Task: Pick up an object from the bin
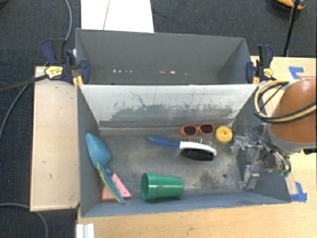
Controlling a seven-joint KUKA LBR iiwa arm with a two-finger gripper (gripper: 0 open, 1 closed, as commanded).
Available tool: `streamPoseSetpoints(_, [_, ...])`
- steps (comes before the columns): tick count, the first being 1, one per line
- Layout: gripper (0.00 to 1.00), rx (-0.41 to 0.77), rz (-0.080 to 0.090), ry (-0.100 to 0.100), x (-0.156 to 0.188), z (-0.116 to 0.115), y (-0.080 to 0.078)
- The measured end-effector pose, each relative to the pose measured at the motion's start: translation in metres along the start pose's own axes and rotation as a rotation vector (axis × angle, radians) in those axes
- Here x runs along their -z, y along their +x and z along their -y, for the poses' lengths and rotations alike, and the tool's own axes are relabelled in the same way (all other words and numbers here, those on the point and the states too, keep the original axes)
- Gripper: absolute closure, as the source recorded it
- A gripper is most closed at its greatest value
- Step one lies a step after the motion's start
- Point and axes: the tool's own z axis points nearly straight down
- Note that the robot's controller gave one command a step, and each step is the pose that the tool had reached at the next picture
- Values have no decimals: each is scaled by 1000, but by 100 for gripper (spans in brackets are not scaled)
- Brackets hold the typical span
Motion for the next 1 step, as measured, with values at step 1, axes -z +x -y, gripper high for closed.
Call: streamPoseSetpoints(1, [0,5,8,2,4,0,-2])
